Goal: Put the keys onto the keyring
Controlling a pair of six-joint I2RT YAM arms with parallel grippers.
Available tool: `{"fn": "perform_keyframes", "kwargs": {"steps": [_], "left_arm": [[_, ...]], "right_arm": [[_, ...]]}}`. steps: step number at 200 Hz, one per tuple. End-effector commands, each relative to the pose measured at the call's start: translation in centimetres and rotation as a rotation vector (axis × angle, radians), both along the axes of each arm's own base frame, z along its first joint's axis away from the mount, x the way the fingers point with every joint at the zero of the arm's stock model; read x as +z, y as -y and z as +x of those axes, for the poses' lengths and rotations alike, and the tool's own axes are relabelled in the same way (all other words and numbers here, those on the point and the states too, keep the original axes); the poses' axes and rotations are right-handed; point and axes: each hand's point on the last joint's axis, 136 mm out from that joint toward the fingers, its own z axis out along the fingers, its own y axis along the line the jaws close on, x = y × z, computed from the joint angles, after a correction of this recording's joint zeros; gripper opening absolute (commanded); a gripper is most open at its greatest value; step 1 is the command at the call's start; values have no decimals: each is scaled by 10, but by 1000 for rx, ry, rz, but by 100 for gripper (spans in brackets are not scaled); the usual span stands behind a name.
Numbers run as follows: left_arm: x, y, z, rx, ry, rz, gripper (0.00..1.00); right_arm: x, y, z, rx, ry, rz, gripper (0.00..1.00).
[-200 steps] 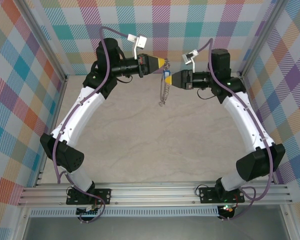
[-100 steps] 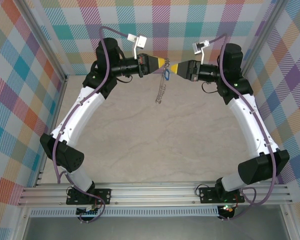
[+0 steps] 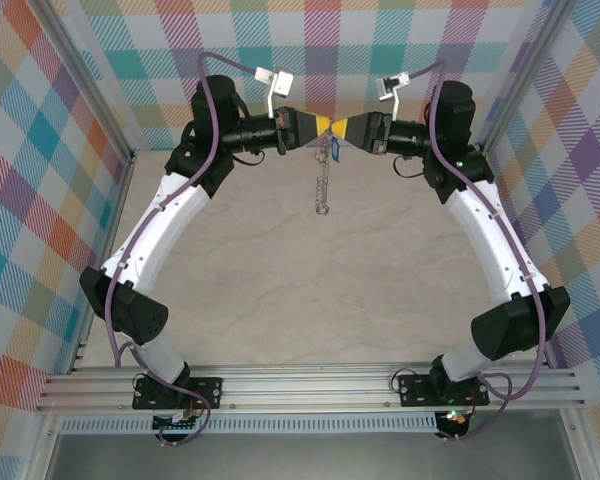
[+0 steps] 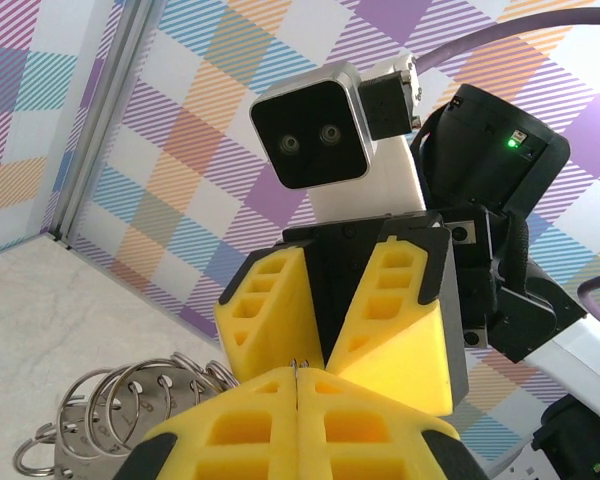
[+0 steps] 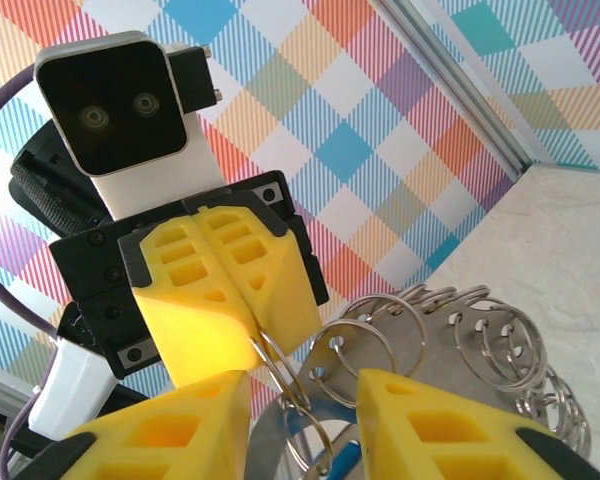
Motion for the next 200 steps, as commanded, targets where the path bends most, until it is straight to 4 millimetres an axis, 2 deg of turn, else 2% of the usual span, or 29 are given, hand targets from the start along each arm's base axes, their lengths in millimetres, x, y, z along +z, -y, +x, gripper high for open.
{"fn": "perform_keyframes", "kwargs": {"steps": [1, 40, 72, 94, 105, 108, 146, 157, 181, 200], "left_arm": [[40, -7, -26, -32, 108, -57, 0], [38, -8, -27, -27, 106, -57, 0], [36, -10, -24, 0, 106, -38, 0], [31, -17, -22, 46, 118, 13, 35], [30, -21, -21, 66, 133, 33, 49], [25, -21, -21, 67, 113, 51, 53], [3, -27, -17, 113, 83, 144, 84], [-6, -29, -13, 136, 64, 169, 99], [-27, -38, -5, 209, 28, 222, 100], [-36, -51, 2, 318, 19, 235, 100]], "right_arm": [[19, -4, -5, 18, 62, 23, 27], [19, -4, -7, 23, 64, 19, 0], [13, -2, -6, 7, 67, -26, 0], [1, 0, -6, -3, 79, -113, 0], [-10, 2, -4, -7, 72, -166, 0], [-12, 2, -3, -7, 75, -180, 0], [-45, 11, 5, -53, 70, -328, 0], [-51, 12, 7, -65, 65, -343, 0], [-62, 8, 8, -68, 48, -342, 0], [-69, 1, 6, -60, 52, -351, 0]]}}
